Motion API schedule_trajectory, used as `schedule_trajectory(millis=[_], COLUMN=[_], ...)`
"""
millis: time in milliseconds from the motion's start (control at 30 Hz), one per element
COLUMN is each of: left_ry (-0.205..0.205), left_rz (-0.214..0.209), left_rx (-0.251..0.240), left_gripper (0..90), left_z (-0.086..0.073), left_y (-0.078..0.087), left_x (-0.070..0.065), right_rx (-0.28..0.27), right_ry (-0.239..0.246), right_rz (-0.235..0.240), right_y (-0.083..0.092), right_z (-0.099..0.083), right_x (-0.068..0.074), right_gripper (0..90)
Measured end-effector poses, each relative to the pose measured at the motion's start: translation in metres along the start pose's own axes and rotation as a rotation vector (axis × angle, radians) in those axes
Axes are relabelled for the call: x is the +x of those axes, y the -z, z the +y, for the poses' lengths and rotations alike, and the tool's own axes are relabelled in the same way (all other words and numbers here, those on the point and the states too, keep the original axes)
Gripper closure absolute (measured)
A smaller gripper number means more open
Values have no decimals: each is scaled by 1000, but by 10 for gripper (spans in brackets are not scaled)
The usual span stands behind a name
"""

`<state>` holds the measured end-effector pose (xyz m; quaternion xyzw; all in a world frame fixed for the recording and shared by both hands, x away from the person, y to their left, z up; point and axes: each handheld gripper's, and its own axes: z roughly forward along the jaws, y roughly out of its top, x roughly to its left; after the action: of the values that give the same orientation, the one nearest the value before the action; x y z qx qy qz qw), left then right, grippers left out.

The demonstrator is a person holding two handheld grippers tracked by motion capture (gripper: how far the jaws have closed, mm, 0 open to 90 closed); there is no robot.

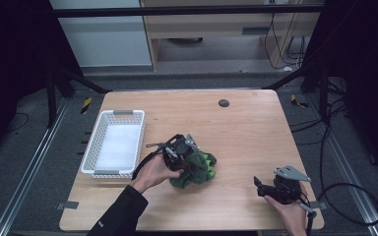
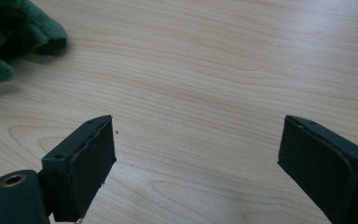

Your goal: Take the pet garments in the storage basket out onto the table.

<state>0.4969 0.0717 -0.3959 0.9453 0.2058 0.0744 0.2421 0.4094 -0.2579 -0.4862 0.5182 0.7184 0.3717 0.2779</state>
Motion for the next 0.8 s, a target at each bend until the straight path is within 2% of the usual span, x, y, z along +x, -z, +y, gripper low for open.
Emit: schedule_trajectory(millis=[300,500,800], left_ry=[-14,-21,-4], left_rz=[-15,-26,1], left_rx=[24,23,-13], left_gripper=[702,602,451], left_z=[-3,-6,-13], left_y=[-12,-14,-7], left_x=[-3,-3,-2], right_rx=[2,5,4], right_ry=[2,-1,5], right_rz=[2,6,2], right_y=[0,-1,-1], right_z=[0,0,-1], right_x=[0,1,1], right_gripper=[108,105,103])
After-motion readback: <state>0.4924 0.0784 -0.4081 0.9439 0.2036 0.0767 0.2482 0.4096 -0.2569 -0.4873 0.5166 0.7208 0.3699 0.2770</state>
